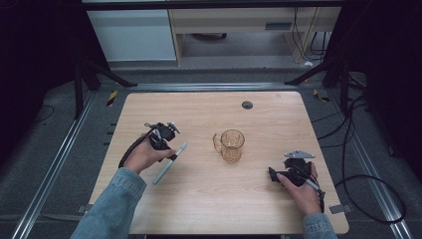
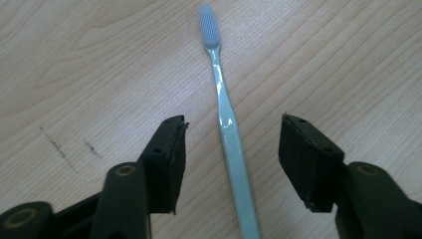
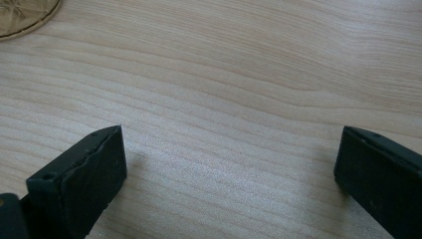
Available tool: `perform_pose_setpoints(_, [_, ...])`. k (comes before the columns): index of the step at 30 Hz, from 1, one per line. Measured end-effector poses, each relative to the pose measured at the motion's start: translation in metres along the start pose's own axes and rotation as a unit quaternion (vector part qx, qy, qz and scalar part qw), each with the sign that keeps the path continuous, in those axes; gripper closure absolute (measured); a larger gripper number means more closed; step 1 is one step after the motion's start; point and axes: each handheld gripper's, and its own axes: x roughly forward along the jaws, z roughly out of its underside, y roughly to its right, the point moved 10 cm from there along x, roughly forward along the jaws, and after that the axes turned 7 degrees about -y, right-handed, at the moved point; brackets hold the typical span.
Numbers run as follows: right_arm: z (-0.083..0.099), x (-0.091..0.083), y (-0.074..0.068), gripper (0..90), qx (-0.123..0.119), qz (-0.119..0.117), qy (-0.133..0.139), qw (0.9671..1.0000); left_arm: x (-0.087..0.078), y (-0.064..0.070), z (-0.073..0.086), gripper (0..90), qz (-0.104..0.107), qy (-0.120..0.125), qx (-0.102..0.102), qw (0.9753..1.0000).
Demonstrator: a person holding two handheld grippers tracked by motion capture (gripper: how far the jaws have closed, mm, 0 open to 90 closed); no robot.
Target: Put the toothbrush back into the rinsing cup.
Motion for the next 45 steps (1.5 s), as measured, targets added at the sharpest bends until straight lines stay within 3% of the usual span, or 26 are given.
perform_pose_setpoints(4, [0.000, 0.000, 0.000, 0.4, -0.003, -0.002, -0.001, 1.0000, 0.007, 0.002, -0.007, 50.8, 0.009, -0.012, 0.004, 0.9999])
perform_pose_setpoints(10, [0.001, 0.000, 0.000, 0.4, -0.003, -0.003, -0.001, 1.0000, 0.021, 0.001, -0.007, 52.9, 0.007, -0.037, 0.005, 0.9993])
perform_pose_setpoints(18, [0.001, 0.000, 0.000, 0.4, -0.003, -0.003, -0.001, 1.0000, 0.031, -0.005, -0.007, 57.0, 0.013, -0.055, -0.008, 0.9984])
perform_pose_setpoints(22, [0.001, 0.000, 0.000, 0.4, -0.004, -0.003, -0.001, 1.0000, 0.034, -0.006, -0.008, 62.5, 0.013, -0.059, -0.008, 0.9981])
perform_pose_setpoints(30, [0.001, 0.000, 0.000, 0.4, -0.003, -0.003, -0.001, 1.0000, 0.038, -0.006, -0.006, 64.4, 0.010, -0.073, -0.005, 0.9973])
perform_pose_setpoints(45, [0.001, 0.000, 0.001, 0.4, -0.008, -0.003, 0.000, 1.0000, 0.040, -0.006, -0.008, 70.3, 0.016, -0.073, -0.009, 0.9972])
